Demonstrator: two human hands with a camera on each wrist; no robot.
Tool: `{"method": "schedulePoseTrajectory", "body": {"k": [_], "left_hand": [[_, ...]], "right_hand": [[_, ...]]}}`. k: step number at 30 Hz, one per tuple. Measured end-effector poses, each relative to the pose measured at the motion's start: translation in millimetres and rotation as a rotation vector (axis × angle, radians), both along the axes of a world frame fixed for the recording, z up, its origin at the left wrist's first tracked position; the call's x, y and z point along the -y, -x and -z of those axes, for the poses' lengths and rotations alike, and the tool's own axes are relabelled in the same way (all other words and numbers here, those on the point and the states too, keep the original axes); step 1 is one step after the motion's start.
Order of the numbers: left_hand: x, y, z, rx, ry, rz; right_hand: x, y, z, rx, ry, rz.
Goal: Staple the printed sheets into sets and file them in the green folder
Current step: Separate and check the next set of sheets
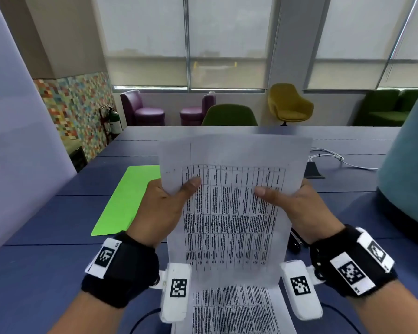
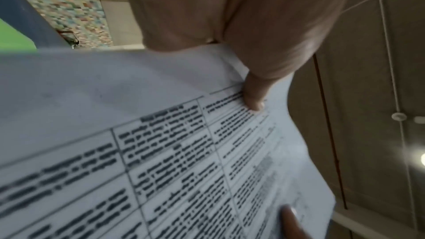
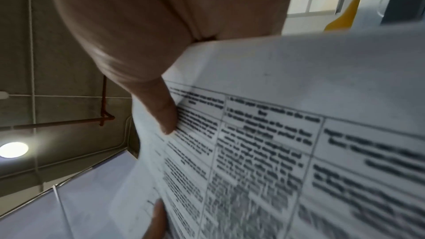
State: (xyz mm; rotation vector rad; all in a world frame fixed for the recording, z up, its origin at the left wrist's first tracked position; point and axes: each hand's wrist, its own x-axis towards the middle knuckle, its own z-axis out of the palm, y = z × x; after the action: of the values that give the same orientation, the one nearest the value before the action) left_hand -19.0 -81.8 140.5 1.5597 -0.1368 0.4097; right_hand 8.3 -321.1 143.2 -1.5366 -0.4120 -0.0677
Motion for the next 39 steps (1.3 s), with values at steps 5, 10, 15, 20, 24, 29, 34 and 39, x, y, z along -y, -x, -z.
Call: {"method": "schedulePoseTrajectory", "body": {"k": [5, 10, 15, 20, 24, 29, 34, 39], "left_hand": [[-7.3, -16.4, 21.1, -0.24, 0.034, 0.025], [-13.4, -8.8, 111.5, -0.604, -0.337, 0.178], [-1.4, 14.2, 154.2, -0.611, -0.51, 0.32], [-15.0, 8.5, 149.3, -0.475, -0.643, 0.086], [-39.3, -1.9, 155.4, -0.49, -0.648, -0.133], [-41.9, -6.3, 169.6, -0.553, -0.815, -0.02], [-39.0, -8.7, 168.3, -0.558, -0.874, -0.059], [-37.1, -3.7, 165.7, -0.531, -0.835, -0.077]], "right_hand": [[3.5, -20.1, -17.9, -0.131, 0.163, -0.021], [-5.3, -41.0, 39.9, 0.08, 0.916, 0.294], [-48.8, -29.0, 103.6, 0.053, 1.069, -0.192], [-70.2, -35.5, 119.1, -0.033, 1.185, -0.217], [-66.5, -38.2, 121.5, -0.038, 1.209, -0.228], [-66.9, -35.9, 124.1, -0.03, 1.254, -0.261], [-67.5, -32.9, 124.9, -0.028, 1.228, -0.267], [-65.3, -32.4, 118.9, -0.041, 1.178, -0.282]]}}
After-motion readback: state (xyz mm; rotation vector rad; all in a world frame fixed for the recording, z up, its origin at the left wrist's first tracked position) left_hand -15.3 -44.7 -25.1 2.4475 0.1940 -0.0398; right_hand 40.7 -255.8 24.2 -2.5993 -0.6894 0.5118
